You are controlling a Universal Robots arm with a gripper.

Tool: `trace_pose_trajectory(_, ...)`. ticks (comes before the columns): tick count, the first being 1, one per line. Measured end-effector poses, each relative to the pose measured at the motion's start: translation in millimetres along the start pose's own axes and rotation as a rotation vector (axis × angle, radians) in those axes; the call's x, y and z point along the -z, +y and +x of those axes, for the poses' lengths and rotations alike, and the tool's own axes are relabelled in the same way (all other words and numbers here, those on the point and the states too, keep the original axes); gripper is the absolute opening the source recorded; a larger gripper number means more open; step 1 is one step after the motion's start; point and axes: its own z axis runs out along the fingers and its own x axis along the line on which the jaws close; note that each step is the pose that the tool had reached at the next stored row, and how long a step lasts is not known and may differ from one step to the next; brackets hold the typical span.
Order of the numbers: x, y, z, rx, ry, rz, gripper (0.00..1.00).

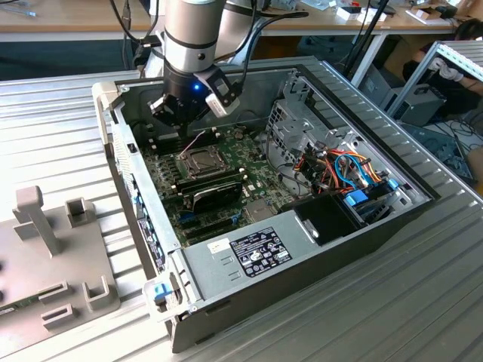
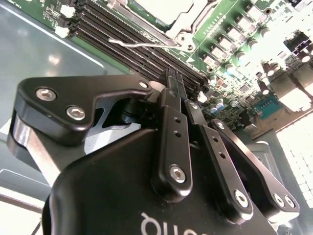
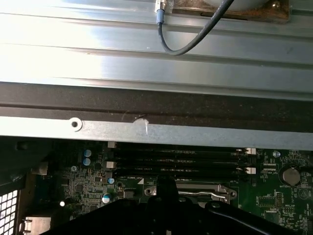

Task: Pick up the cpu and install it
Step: 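Install the first cpu locking lever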

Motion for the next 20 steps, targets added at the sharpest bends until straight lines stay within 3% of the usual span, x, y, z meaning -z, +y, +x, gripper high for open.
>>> trace_pose_trajectory(3,-0.1,0.1,-0.3,0.000,-0.0001,-0.0004,0.11)
trace_pose_trajectory(5,-0.1,0.0,-0.4,0.000,-0.0005,-0.0106,0.11)
trace_pose_trajectory(6,-0.1,-0.1,-0.4,-0.001,-0.0010,-0.0220,0.11)
trace_pose_trajectory(8,-0.1,-0.1,-0.4,-0.001,-0.0014,-0.0290,0.11)
trace_pose_trajectory(10,-0.1,-0.4,-1.3,-0.001,-0.0007,-0.0293,0.11)
trace_pose_trajectory(14,-0.8,-1.7,-9.4,-0.002,0.0051,-0.0295,0.11)
trace_pose_trajectory(20,-4.6,-3.4,-17.1,-0.003,0.0079,-0.0296,0.11)
